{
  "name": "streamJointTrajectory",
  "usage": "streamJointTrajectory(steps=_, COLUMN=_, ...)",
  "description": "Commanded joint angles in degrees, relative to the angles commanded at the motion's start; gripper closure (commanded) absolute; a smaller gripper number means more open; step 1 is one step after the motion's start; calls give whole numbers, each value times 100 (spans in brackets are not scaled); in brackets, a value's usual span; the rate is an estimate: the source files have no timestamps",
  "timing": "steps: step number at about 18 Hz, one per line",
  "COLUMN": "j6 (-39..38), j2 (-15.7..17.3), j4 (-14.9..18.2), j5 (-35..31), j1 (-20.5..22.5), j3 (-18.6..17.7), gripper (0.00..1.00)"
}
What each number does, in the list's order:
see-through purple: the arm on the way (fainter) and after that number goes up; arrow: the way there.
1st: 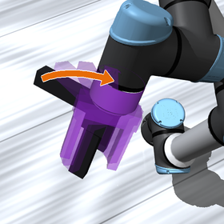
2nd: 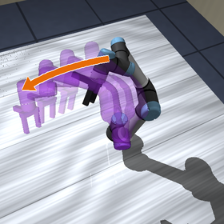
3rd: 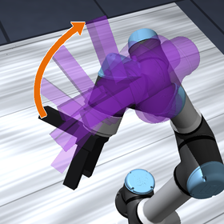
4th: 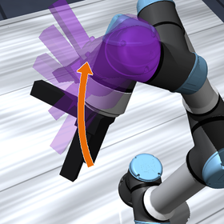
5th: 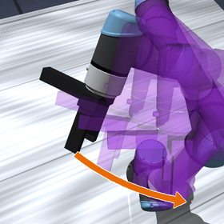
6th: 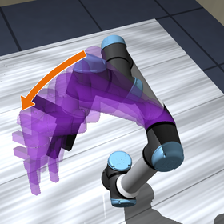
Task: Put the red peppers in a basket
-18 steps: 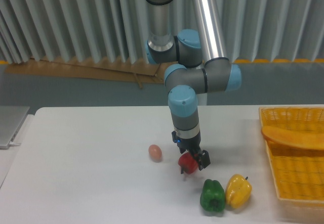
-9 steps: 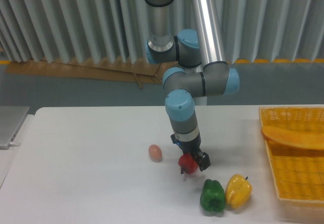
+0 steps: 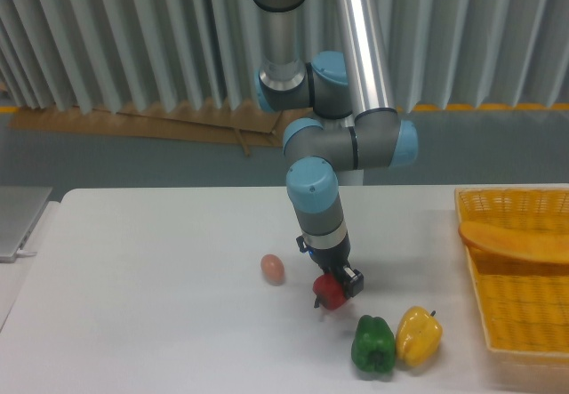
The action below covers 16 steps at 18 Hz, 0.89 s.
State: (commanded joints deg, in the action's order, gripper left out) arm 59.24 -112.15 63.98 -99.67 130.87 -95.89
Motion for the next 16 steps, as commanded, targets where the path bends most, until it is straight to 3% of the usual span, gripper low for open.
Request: streamJointTrajectory(steps=16, j6=474, j2=281, j4=17, j5=272, j1=325, j3=9, gripper=63)
